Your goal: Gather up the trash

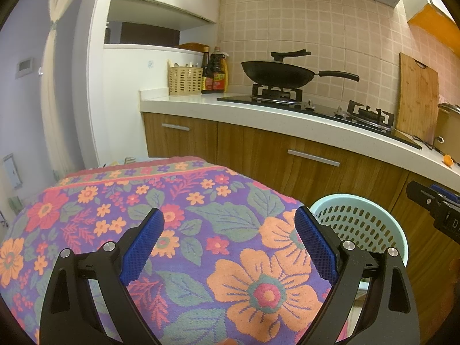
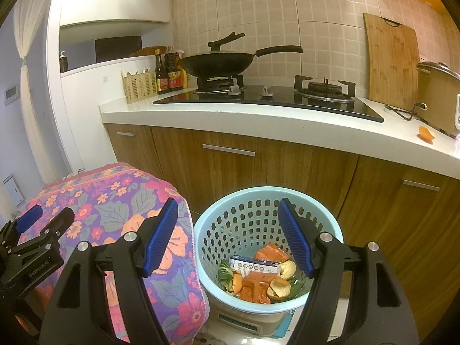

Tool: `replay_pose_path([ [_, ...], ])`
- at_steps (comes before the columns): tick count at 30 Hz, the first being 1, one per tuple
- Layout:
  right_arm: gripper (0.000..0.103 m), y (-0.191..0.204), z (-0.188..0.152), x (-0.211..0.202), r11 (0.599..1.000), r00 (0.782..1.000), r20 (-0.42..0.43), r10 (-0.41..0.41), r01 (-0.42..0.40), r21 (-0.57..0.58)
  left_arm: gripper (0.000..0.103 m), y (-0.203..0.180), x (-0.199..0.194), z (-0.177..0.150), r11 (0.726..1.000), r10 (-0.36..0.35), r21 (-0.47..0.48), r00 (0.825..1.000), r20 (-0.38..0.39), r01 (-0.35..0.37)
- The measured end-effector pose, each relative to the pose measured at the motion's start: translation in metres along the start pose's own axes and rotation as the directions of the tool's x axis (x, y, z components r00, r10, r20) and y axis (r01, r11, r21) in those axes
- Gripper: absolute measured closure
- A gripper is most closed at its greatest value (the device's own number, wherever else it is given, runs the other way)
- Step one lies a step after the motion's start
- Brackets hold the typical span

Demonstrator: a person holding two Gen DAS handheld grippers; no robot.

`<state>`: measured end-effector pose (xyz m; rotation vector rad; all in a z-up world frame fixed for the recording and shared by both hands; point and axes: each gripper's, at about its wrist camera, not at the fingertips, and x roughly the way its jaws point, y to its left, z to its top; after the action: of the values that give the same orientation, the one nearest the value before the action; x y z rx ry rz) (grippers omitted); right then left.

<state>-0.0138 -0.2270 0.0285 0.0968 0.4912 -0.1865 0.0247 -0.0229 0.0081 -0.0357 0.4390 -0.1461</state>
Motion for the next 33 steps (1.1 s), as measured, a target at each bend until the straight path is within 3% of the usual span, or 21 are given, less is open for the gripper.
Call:
replay_pose_path([
  [33, 0.035, 0.0021, -0.0035, -0.0009, 1.000, 1.000, -0.003, -0.002, 0.002, 0.005, 0.014, 0.0029, -0.0003, -0.0008, 1.000, 0.004, 0.015, 1.000, 0.003, -0.004],
])
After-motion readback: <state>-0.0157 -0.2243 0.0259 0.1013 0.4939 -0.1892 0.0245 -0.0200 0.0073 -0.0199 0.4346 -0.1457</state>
